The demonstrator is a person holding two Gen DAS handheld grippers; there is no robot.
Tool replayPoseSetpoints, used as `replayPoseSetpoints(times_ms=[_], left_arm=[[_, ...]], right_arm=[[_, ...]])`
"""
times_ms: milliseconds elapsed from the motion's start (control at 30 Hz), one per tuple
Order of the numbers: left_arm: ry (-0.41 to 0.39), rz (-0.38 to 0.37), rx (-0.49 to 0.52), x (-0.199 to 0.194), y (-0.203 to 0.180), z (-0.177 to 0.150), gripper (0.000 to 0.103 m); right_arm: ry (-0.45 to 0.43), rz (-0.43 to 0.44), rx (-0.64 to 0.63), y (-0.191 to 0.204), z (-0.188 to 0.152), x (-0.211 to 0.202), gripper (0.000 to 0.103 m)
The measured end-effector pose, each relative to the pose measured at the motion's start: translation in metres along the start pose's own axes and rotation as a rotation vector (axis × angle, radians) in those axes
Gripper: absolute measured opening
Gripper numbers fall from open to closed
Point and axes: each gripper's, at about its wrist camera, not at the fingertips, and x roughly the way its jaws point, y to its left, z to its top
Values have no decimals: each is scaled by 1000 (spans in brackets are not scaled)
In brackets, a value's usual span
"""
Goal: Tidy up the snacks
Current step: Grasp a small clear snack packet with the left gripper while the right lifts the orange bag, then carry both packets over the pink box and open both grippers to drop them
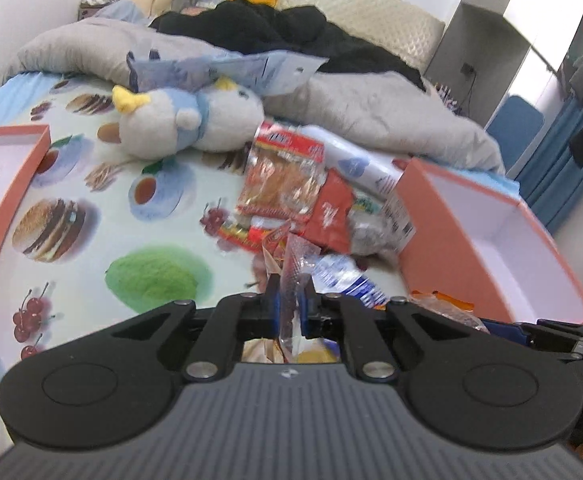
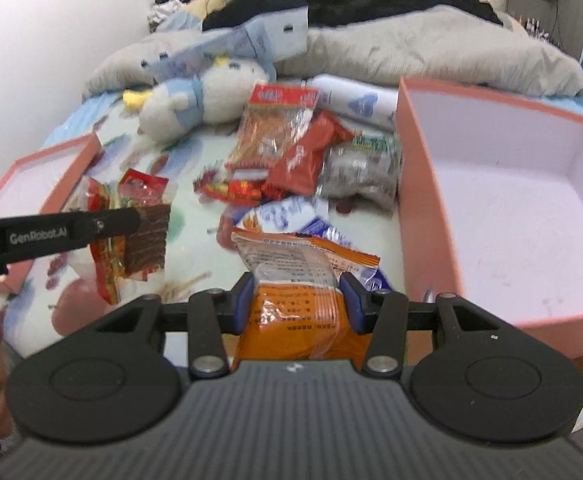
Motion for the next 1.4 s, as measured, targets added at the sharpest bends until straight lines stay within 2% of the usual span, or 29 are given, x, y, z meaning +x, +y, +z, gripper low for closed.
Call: replayPoseSetpoints(times_ms=[467,600,900,1033,1133,1233,1400], left_arm=[[-97,-63,-1,-46,-71,63,10],[-130,-107,-9,-51,-91,86,10],[-192,-206,63,-51,-162,132,10],[-173,-254,122,-34,-204,141,10],[-123,-293,150,-12,-231,141,10],[-70,-311,181,14,-253,135,10],[64,-331,210,60,-284,122,10]], right_arm=[[-162,-7,33,-34,55,-68,49],[-214,-18,51,-48,71,-86,49],[-343,-84,78,-94,104,-117,49],[-368,-137,94,-118,111,-117,49],[-343,-178,114,-142,114,-108,49],[-288,-212,133,-168,111,-91,49],[-162,-243,173,-204,97,-64,49]])
